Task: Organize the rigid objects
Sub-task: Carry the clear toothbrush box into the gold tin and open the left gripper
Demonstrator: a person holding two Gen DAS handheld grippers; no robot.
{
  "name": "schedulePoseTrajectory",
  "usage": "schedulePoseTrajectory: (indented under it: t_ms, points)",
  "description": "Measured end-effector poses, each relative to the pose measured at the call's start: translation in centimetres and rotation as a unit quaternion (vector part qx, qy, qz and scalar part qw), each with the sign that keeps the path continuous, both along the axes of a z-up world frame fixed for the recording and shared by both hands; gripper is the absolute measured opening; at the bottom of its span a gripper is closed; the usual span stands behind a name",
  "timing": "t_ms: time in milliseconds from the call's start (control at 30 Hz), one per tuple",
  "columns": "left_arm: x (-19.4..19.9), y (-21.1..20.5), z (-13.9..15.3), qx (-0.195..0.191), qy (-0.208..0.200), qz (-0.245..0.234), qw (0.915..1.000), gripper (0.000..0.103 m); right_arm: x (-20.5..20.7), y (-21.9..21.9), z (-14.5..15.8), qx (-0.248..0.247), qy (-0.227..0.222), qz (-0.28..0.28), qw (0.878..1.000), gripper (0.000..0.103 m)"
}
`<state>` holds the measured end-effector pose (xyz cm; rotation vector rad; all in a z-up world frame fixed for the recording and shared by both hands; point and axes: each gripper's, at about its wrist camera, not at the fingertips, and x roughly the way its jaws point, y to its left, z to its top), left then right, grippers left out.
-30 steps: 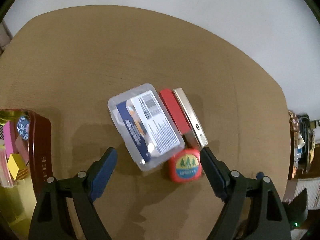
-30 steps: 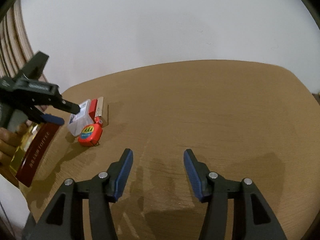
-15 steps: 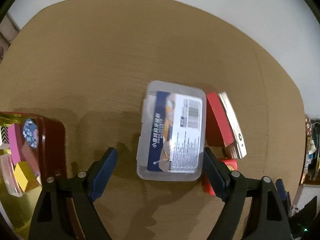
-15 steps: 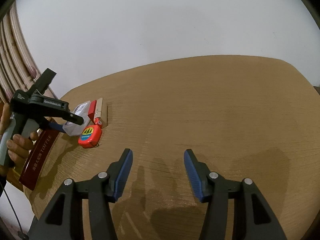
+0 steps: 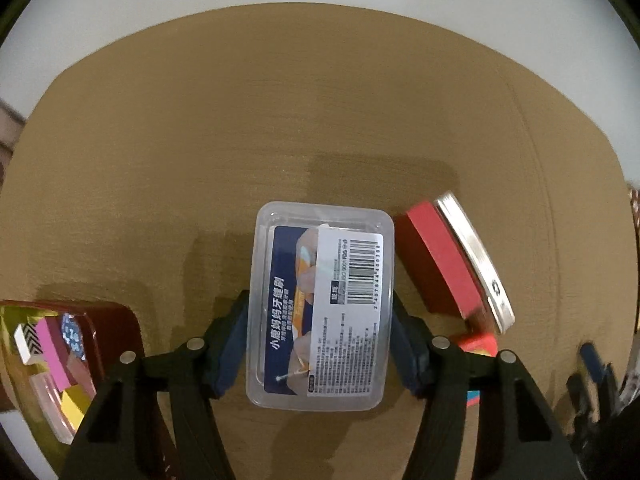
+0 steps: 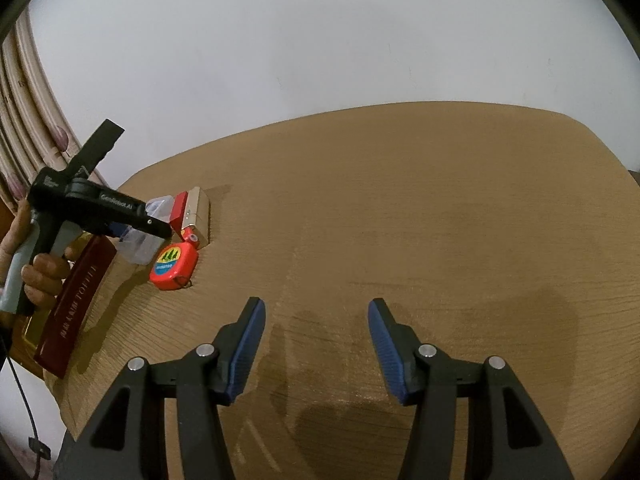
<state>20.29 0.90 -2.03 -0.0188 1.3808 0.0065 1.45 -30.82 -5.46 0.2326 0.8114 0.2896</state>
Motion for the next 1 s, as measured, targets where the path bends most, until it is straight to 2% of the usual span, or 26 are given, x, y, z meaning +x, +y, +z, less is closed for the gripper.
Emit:
schedulePoseTrajectory:
  t_ms: [100, 233, 367, 433, 567, 633, 800, 1000]
  points:
    - [-2.2, -0.3, 1.8, -0.009, -0.019, 0.004, 0.9998, 0.058, 0.1, 0.0, 0.0, -0.001, 0.002, -0.003, 1.0, 0.055]
    - [-7.3, 0.7, 6.4, -0.012, -0.057, -0.001, 0.9983, 0.058, 0.5, 0.2, -0.1, -0.005, 0.009, -0.005, 1.0, 0.055]
    - [-12.3, 5.2, 10.2, -0.008, -0.052, 0.024, 0.9983, 0.058, 1.0, 0.8, -0.2, -0.012, 0.012, 0.0, 1.0, 0.058]
    - [-14.5, 8.4, 11.0, -0.004, -0.029, 0.051, 0.9983, 0.058, 1.1, 1.1, -0.2, -0.017, 0.012, 0.001, 1.0, 0.059]
    - [-17.0, 14.6, 9.4, 0.03, 0.015, 0.08, 0.9962, 0.058, 1.4, 1.7, -0.3, -0.025, 0.013, 0.001, 1.0, 0.059]
    - [-18.0, 16.4, 7.8, 0.032, 0.034, 0.081, 0.9956, 0.058, 1.4, 2.1, -0.4, -0.027, 0.013, 0.002, 1.0, 0.059]
    - [-17.9, 17.4, 4.4, 0.049, 0.053, 0.078, 0.9943, 0.058, 1.4, 2.9, -0.6, -0.033, 0.014, 0.001, 0.999, 0.059]
    - [-16.7, 18.0, 3.4, 0.073, 0.07, 0.075, 0.992, 0.059, 1.7, 3.4, -0.9, -0.044, 0.015, 0.006, 0.999, 0.062]
